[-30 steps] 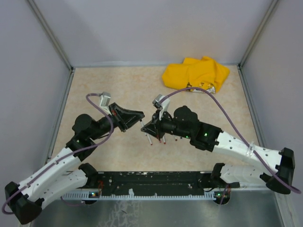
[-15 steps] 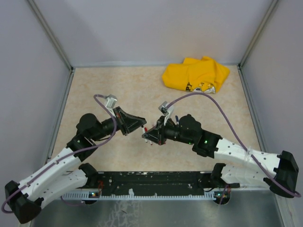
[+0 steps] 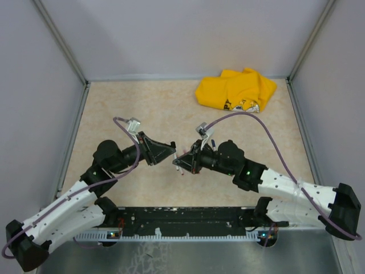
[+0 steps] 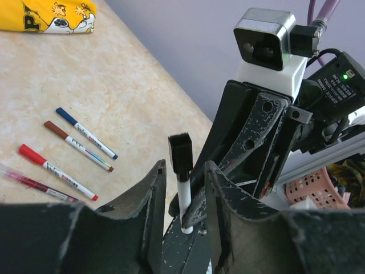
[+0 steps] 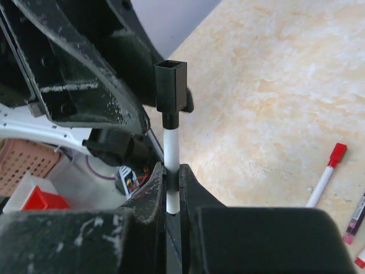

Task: Insert the pens into the pen caps
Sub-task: Press the pen cap onto the pen, then place the pen at the center of the board.

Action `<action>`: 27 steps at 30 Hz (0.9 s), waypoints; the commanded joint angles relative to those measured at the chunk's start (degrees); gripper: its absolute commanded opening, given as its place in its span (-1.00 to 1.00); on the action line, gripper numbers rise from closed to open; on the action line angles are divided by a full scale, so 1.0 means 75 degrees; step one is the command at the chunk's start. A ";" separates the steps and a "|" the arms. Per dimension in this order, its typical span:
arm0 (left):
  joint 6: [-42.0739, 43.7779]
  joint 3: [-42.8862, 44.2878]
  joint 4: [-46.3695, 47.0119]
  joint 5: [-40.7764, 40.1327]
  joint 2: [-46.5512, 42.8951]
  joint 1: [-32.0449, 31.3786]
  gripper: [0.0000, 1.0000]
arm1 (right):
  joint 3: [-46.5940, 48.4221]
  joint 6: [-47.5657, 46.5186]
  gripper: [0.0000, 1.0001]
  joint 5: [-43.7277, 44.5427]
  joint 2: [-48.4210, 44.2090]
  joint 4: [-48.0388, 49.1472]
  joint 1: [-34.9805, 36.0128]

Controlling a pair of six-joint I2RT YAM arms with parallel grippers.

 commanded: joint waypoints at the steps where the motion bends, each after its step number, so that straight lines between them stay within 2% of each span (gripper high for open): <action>1: -0.0322 -0.0212 0.0455 -0.0290 -0.0217 -0.0046 -0.15 | -0.0164 0.0212 -1.00 0.0506 -0.0312 0.0725 -0.0081; 4: -0.0377 -0.0221 0.0511 -0.0380 -0.0244 -0.0046 0.11 | -0.0276 0.0256 -1.00 0.0577 -0.0416 0.0767 -0.0057; 7: -0.0319 -0.0203 0.0429 -0.0395 -0.0268 -0.0046 0.23 | -0.0320 0.0231 -1.00 0.0775 -0.0534 0.0614 -0.0054; 12: 0.0024 -0.0034 -0.0306 -0.0734 -0.0487 -0.0046 0.30 | -0.0375 0.0235 -1.00 0.1186 -0.0723 0.0215 -0.0059; 19: 0.0750 0.1031 -0.2809 -0.2114 -0.0317 0.0181 0.35 | 0.0240 0.0138 -1.00 0.1942 -0.0171 -0.1320 -0.0059; 23: 0.1072 0.1530 -0.3413 -0.1361 0.0337 0.1033 0.35 | 0.0930 -0.0061 -1.00 0.2091 0.0763 -0.2279 -0.0066; 27: 0.1256 0.1748 -0.3760 -0.0831 0.0752 0.1806 0.34 | 0.1518 -0.0123 -1.00 0.1898 0.1810 -0.2715 -0.0049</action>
